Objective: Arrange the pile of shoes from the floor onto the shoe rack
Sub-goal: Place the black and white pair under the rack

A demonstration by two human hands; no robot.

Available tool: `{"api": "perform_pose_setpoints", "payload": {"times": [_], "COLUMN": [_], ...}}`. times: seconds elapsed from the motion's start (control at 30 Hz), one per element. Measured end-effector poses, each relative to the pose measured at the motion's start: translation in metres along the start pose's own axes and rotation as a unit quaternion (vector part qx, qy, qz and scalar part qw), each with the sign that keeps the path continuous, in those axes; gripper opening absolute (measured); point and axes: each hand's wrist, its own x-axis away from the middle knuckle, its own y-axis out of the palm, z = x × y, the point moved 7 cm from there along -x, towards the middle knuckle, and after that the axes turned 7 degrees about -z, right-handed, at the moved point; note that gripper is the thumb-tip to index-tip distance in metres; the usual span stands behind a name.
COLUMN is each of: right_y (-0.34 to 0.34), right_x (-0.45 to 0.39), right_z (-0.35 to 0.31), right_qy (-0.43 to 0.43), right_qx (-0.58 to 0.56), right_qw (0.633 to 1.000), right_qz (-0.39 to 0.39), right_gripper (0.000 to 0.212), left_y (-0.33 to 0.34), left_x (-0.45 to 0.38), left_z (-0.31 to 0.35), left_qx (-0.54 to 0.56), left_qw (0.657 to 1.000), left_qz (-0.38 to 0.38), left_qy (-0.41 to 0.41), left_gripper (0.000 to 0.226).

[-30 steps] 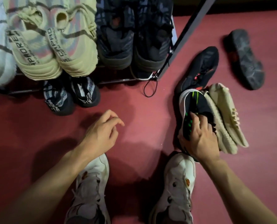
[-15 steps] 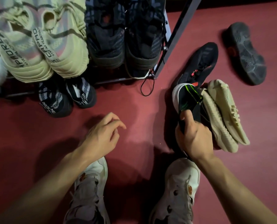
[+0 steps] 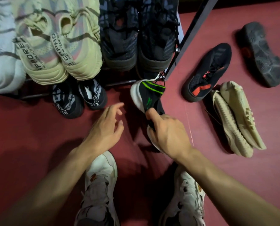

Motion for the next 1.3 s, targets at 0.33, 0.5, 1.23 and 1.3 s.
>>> {"api": "perform_pose_setpoints", "payload": {"times": [0.33,0.5,1.23,1.3], "right_y": [0.046,0.058,0.047,0.039], "right_x": [-0.013,0.015,0.045,0.043], "right_z": [-0.017,0.007,-0.023,-0.027], "right_qy": [-0.033,-0.006,0.007,-0.001], "right_qx": [-0.090,-0.038,-0.088,-0.094], "right_qw": [0.991,0.990,0.993,0.994], "right_qz": [-0.098,-0.135,-0.073,-0.048], "right_gripper": [0.039,0.076,0.043,0.041], "left_y": [0.012,0.038,0.024,0.011], "left_x": [0.006,0.014,0.043,0.041], "left_z": [0.002,-0.005,0.015,0.019], "left_qx": [-0.020,-0.073,0.000,0.017], "left_qw": [0.997,0.990,0.999,1.000], "left_qz": [-0.064,-0.116,-0.027,0.004], "left_qy": [0.037,0.006,-0.019,0.008], "left_gripper": [0.080,0.086,0.056,0.055]}}
